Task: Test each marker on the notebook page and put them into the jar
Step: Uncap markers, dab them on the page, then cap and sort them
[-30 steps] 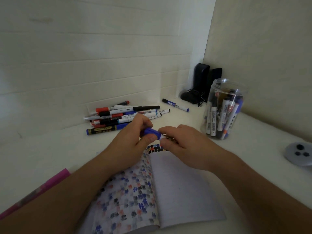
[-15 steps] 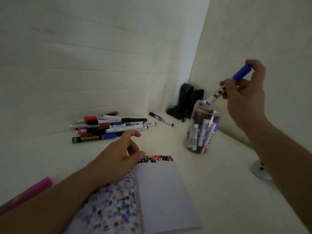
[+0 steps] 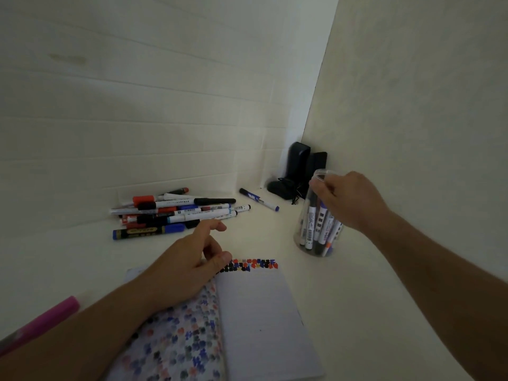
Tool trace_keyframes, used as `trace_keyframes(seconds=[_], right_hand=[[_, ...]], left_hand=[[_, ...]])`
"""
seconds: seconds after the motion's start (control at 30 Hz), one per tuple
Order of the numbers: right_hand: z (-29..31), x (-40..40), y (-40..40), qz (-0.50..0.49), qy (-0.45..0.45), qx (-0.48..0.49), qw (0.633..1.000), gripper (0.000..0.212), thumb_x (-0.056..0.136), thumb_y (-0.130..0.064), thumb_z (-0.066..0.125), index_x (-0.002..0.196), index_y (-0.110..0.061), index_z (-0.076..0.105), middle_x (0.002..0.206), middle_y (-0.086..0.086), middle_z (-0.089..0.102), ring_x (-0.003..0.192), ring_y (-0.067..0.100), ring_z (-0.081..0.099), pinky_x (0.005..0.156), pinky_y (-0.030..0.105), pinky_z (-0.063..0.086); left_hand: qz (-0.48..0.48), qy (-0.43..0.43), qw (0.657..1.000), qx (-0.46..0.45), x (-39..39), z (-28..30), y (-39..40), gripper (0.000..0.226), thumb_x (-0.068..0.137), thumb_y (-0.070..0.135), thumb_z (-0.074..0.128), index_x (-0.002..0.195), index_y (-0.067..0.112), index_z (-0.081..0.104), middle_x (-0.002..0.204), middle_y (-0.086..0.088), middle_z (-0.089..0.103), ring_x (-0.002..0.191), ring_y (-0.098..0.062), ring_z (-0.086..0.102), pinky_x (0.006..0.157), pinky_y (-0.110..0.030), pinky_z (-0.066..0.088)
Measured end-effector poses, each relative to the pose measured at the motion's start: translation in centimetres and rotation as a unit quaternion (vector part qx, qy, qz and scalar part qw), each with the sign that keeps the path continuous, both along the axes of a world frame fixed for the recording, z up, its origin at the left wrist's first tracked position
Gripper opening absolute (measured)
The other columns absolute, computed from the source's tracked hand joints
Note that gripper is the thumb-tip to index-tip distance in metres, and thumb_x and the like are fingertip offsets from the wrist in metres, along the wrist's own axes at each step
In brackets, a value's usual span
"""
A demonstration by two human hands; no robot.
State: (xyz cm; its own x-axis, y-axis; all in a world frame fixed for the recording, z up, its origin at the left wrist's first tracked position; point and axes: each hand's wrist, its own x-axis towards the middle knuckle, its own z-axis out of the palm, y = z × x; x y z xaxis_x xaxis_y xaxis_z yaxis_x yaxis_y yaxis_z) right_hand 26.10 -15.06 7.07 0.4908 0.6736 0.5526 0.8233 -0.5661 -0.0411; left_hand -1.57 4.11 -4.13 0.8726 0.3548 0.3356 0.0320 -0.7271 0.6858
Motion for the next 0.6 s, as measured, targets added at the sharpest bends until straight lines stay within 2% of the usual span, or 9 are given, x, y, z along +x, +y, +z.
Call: trace_keyframes(seconds=[0.07, 0.13, 0.2, 0.27, 0.3, 0.37, 0.43, 0.5, 0.6], right_hand=[[0.2, 0.2, 0.2, -0.017, 0.002, -0.026, 1.000, 0.057, 0.103, -0.056, 0.044, 0.065, -0.017, 0.059, 0.054, 0.000, 0.056, 0.054, 0.016, 0.054, 0.055, 0.034, 0.046], [0.4, 0.2, 0.3, -0.026, 0.017, -0.046, 0.998, 0.052, 0.103, -0.050, 0.049, 0.067, -0.015, 0.060, 0.058, 0.003, 0.060, 0.056, 0.019, 0.057, 0.057, 0.036, 0.051], [0.4, 0.1, 0.4, -0.027, 0.017, -0.043, 0.999, 0.049, 0.103, -0.046, 0.051, 0.068, -0.014, 0.060, 0.059, 0.004, 0.059, 0.057, 0.019, 0.056, 0.056, 0.035, 0.047], [-0.1, 0.2, 0.3, -0.015, 0.000, -0.023, 1.000, 0.044, 0.100, -0.046, 0.052, 0.068, -0.015, 0.058, 0.062, 0.003, 0.060, 0.061, 0.021, 0.054, 0.061, 0.034, 0.044], [-0.6, 0.4, 0.3, -0.001, -0.011, 0.001, 1.000, 0.037, 0.098, -0.044, 0.053, 0.074, -0.017, 0.061, 0.071, 0.003, 0.065, 0.069, 0.023, 0.056, 0.068, 0.036, 0.046], [-1.5, 0.3, 0.1, 0.026, -0.065, 0.070, 0.995, 0.025, 0.094, -0.037, 0.059, 0.104, -0.017, 0.070, 0.103, 0.009, 0.071, 0.093, 0.032, 0.061, 0.085, 0.046, 0.050], [-2.4, -0.7, 0.2, 0.054, -0.141, 0.142, 0.978, 0.034, 0.093, -0.029, 0.060, 0.122, -0.014, 0.069, 0.118, 0.013, 0.065, 0.108, 0.039, 0.057, 0.090, 0.053, 0.048], [-3.4, -3.2, 1.0, 0.124, -0.162, 0.179, 0.963, 0.031, 0.091, -0.022, 0.061, 0.119, -0.012, 0.070, 0.116, 0.013, 0.062, 0.109, 0.034, 0.055, 0.089, 0.048, 0.047], [-5.8, -7.8, 2.9, 0.228, -0.015, 0.139, 0.964, 0.031, 0.094, -0.021, 0.060, 0.124, -0.018, 0.065, 0.119, -0.001, 0.055, 0.100, 0.009, 0.053, 0.085, 0.024, 0.046]], left_hand=[[0.002, 0.002, 1.000, 0.002, 0.0, 0.0, 0.0, 0.041, 0.098, 0.049, 0.053, 0.133, 0.047, 0.033, 0.099, 0.022, 0.064, 0.084, -0.008, 0.066, 0.075, -0.024, 0.054], [0.004, 0.001, 1.000, 0.004, 0.0, 0.1, 0.0, 0.038, 0.098, 0.048, 0.053, 0.132, 0.047, 0.036, 0.098, 0.021, 0.065, 0.086, -0.006, 0.066, 0.078, -0.023, 0.053], [0.018, 0.001, 1.000, 0.016, 0.0, 0.0, 0.2, 0.030, 0.099, 0.046, 0.055, 0.126, 0.047, 0.044, 0.095, 0.017, 0.065, 0.090, -0.003, 0.064, 0.082, -0.024, 0.053], [0.046, -0.004, 0.997, 0.063, 0.0, -0.3, 0.8, 0.017, 0.099, 0.044, 0.057, 0.116, 0.046, 0.054, 0.093, 0.019, 0.064, 0.094, 0.000, 0.059, 0.083, -0.026, 0.051], [0.063, -0.006, 0.994, 0.093, 0.1, -0.5, 1.2, 0.013, 0.098, 0.043, 0.058, 0.111, 0.046, 0.057, 0.094, 0.022, 0.062, 0.095, 0.002, 0.056, 0.084, -0.028, 0.051], [0.104, -0.014, 0.983, 0.152, 0.2, -0.9, 2.3, 0.012, 0.096, 0.039, 0.061, 0.107, 0.044, 0.062, 0.099, 0.023, 0.061, 0.098, -0.001, 0.052, 0.088, -0.032, 0.049], [0.174, -0.006, 0.964, 0.201, 0.2, -1.1, 3.7, 0.017, 0.093, 0.034, 0.065, 0.110, 0.038, 0.066, 0.108, 0.015, 0.062, 0.105, -0.012, 0.051, 0.093, -0.037, 0.046], [0.246, 0.013, 0.943, 0.225, 0.2, -1.2, 5.0, 0.025, 0.090, 0.030, 0.068, 0.115, 0.032, 0.068, 0.114, 0.005, 0.062, 0.109, -0.021, 0.052, 0.094, -0.040, 0.045], [0.307, 0.059, 0.921, 0.233, 0.1, -1.5, 6.1, 0.037, 0.089, 0.031, 0.066, 0.125, 0.030, 0.061, 0.120, -0.002, 0.058, 0.113, -0.029, 0.051, 0.097, -0.047, 0.042]])
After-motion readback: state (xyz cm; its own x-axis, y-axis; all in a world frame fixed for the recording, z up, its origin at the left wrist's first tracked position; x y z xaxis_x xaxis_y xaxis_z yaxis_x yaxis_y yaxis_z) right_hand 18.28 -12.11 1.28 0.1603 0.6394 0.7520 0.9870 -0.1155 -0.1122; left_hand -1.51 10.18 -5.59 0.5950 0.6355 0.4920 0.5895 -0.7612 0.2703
